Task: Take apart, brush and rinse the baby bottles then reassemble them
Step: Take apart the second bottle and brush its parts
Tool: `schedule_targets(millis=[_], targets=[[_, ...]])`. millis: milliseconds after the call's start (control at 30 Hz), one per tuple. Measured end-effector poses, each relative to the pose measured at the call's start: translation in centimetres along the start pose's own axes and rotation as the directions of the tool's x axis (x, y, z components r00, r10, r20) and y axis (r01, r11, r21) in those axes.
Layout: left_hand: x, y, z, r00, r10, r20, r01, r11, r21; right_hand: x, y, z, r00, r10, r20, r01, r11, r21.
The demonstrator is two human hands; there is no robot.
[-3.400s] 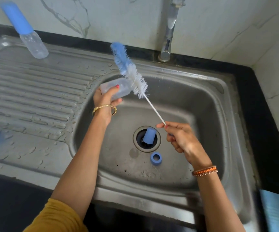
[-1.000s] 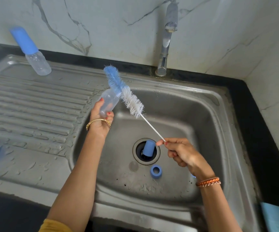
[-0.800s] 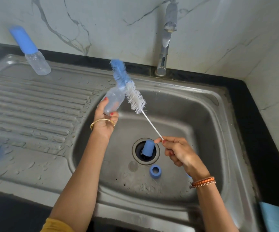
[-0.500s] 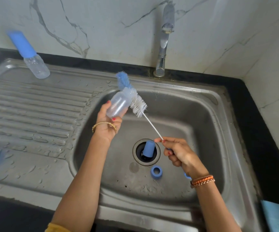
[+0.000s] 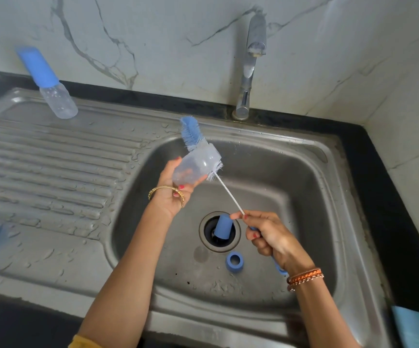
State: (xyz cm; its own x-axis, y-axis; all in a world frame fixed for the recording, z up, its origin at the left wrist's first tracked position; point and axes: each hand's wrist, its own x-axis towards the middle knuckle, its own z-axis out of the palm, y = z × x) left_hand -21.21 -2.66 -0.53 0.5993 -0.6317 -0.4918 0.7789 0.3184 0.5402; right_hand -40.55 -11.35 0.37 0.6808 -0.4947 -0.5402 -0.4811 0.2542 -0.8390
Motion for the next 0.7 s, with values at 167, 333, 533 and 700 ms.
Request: schedule_targets(millis=[167, 333, 533, 700], targets=[[0.1, 0.9, -1.2, 0.997, 0.028, -0.076, -0.037, 0.993, -0.116, -0.4, -0.2, -0.4, 0.998, -0.003, 0.068, 0.004, 1.000, -0.014], [-0.2, 1.0, -1.3, 0.998, 0.025, -0.055, -0.032, 0.991, -0.133, -0.2, -0.3, -0.4, 0.995, 0.014, 0.094, -0.021, 0.997, 0.075], [0.3, 0.3, -1.2, 0.998, -0.012, -0.059, 0.005, 0.991, -0.130, -0.5, -0.7, -0.6, 0.981, 0.042, 0.191, -0.099, 0.950, 0.296], [0.7, 0.7, -1.9, 0.997, 0.052, -0.056, -0.063, 0.969, -0.237, -0.4, -0.6, 0.7, 0.966, 0.045, 0.254, -0.147, 0.906, 0.397]])
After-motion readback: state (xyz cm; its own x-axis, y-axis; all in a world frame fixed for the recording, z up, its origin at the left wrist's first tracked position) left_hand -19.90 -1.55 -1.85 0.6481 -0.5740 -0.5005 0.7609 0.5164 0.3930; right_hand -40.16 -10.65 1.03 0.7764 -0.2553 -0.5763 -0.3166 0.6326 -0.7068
